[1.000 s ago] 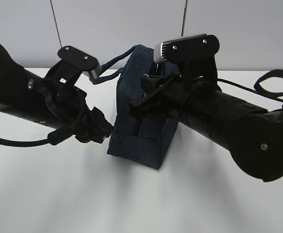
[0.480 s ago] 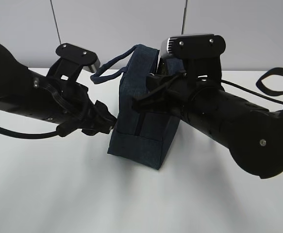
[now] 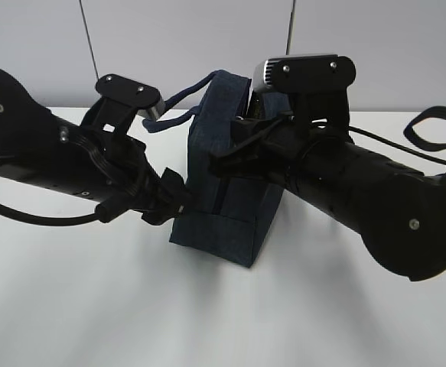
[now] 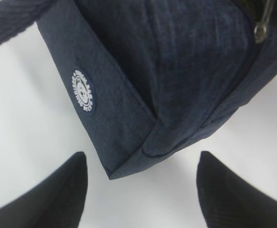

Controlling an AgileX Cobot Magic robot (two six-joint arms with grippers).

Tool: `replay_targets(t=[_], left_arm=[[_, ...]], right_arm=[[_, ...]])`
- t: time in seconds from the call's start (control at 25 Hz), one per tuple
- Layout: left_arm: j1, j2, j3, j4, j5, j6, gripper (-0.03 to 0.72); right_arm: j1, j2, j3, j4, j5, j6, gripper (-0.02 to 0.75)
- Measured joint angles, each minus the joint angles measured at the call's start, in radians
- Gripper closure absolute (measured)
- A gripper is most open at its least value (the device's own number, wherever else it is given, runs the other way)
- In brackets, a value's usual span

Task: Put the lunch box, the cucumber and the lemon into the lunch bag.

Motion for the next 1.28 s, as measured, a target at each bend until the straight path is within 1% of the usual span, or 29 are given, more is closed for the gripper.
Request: replay_targets(t=[0.2, 0.48, 0.64, 0.76, 0.8, 0.88, 1.0, 1.12, 1.28], left_arm=[[-0.024, 0.059, -0.018, 0.0, 0.0, 0.023, 0.187], [-0.039, 0.1, -0.033, 0.004, -0.114, 0.028, 0.188], [-0.039, 0.147, -0.067, 0.012, -0.112, 0.029, 0.216], [-0.039, 0.167, -0.092, 0.017, -0.111, 0.029, 0.281], [-0.039, 0.171, -0.096, 0.017, -0.111, 0.029, 0.322], [-0.039, 0.171, -0.1, 0.018, -0.111, 0.029, 0.433], [-0.039, 0.171, -0.1, 0.018, -0.108, 0.029, 0.578], [-0.039, 0.171, -0.1, 0.018, -0.094, 0.029, 0.64], [-0.041, 0.171, -0.102, 0.018, -0.09, 0.029, 0.659]], right_arm=[[0.0, 0.0, 0.0, 0.002, 0.002, 0.004, 0.738], [0.0, 0.0, 0.0, 0.002, 0.006, 0.006, 0.738], [0.0, 0.0, 0.0, 0.002, 0.007, 0.006, 0.738], [0.0, 0.0, 0.0, 0.002, 0.007, 0.006, 0.738], [0.0, 0.0, 0.0, 0.002, 0.007, 0.006, 0.738], [0.0, 0.0, 0.0, 0.002, 0.007, 0.006, 0.738], [0.0, 0.0, 0.0, 0.006, 0.008, 0.007, 0.738], [-0.009, 0.0, 0.0, 0.008, 0.014, 0.007, 0.738], [-0.037, 0.0, -0.011, 0.012, 0.018, 0.007, 0.738]])
